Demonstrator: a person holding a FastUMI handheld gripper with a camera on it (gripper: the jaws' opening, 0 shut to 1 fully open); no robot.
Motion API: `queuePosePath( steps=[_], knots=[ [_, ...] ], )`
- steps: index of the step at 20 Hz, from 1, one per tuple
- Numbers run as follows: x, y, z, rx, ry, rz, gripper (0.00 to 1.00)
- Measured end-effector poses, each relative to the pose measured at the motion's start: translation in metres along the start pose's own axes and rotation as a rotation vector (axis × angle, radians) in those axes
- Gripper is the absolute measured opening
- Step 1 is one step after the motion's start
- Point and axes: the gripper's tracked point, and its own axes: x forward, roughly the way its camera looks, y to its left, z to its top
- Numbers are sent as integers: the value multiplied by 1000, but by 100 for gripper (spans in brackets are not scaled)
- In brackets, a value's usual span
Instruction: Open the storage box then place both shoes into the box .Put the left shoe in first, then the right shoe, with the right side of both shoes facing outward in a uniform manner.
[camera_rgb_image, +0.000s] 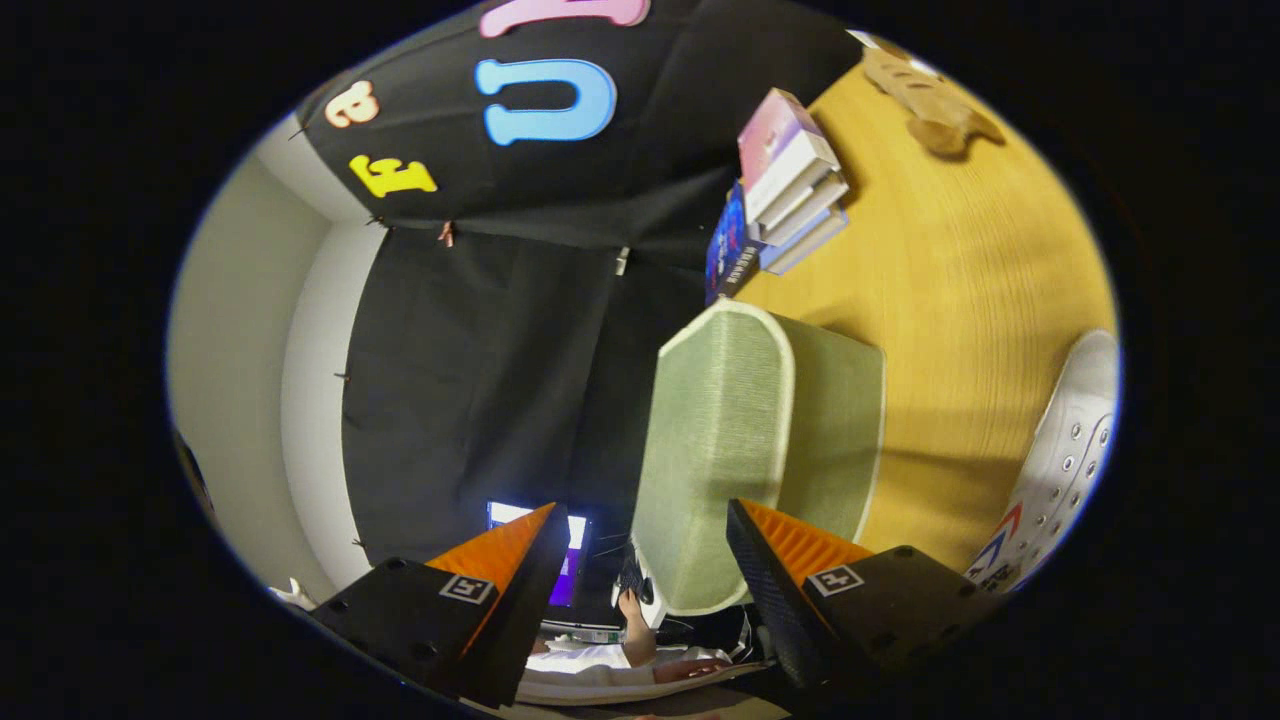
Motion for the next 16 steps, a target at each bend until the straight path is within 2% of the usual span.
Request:
queuePosePath(
  steps=[5, 9, 10, 11, 12, 14, 16],
  knots=[
    [34, -35, -6, 78, 59, 13, 97],
    [45, -37, -14, 123, 90, 67, 95],
    [44, -40, -16, 125, 98, 58, 80],
    [41, -42, -17, 129, 108, 59, 73],
    [39, -43, -14, 120, 105, 62, 58],
    [25, -33, -6, 105, 42, 80, 18],
    [19, -11, -4, 63, -6, 99, 5]
  ],
)
